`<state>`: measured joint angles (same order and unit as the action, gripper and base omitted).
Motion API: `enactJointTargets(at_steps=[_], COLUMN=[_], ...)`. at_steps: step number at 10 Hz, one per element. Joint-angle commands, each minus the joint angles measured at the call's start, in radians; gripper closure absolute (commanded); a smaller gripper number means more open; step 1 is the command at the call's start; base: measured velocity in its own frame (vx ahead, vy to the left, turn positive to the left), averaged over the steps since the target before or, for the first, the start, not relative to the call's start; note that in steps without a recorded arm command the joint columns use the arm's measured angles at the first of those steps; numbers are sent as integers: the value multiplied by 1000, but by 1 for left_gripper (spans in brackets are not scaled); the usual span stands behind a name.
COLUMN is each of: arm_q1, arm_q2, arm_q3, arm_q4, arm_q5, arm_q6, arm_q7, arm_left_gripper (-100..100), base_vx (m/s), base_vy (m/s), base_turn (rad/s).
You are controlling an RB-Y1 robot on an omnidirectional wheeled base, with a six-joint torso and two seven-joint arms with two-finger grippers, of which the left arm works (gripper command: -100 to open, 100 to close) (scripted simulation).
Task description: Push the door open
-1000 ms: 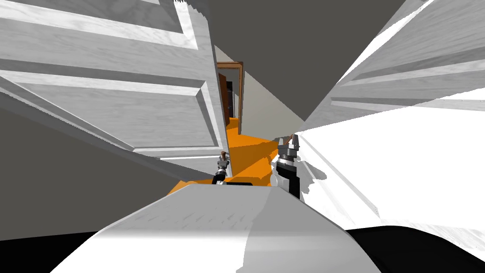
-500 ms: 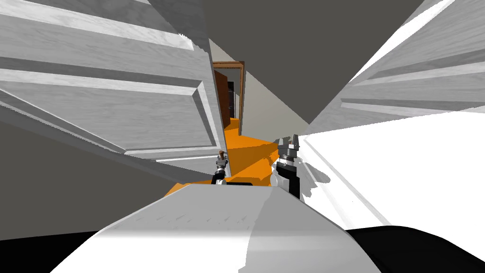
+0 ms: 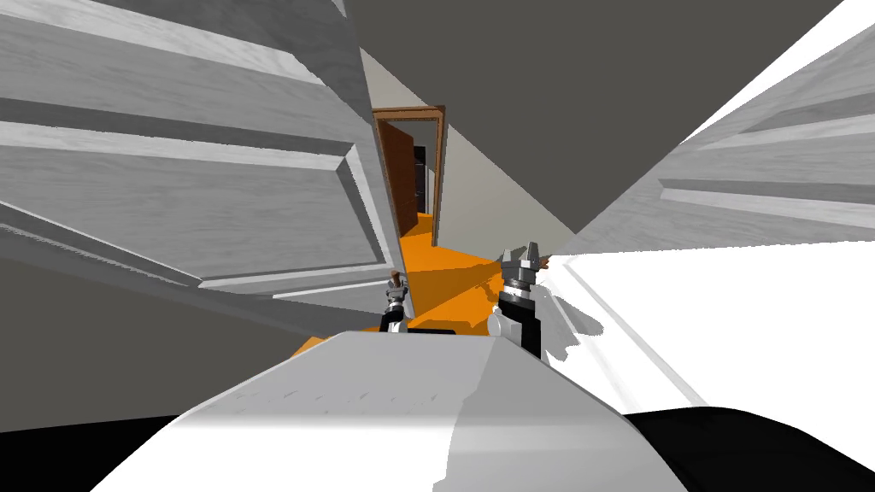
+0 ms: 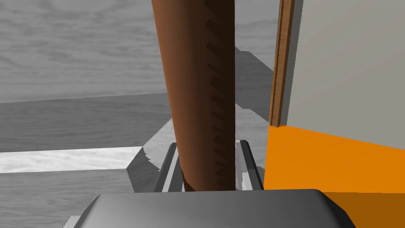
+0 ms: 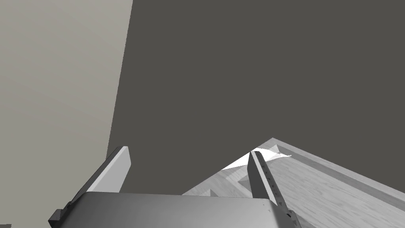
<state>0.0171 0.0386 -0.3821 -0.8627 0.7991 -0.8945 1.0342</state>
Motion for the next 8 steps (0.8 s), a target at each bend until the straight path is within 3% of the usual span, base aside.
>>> enactJointTargets(at_steps=[1, 4, 8], arm_q1=[13, 25, 57], arm_q2=[12, 21, 38], arm_q3=[27, 51, 116], arm_q4=[-11, -21, -47], arm_q5=[17, 32, 74], arm_q6=[-8, -15, -35], arm_q7=[-7, -14, -33], arm_left_gripper=[100, 100, 100], base_vx=[123, 170, 166], base_vy=[-26, 5, -9], base_turn=[-120, -66, -92])
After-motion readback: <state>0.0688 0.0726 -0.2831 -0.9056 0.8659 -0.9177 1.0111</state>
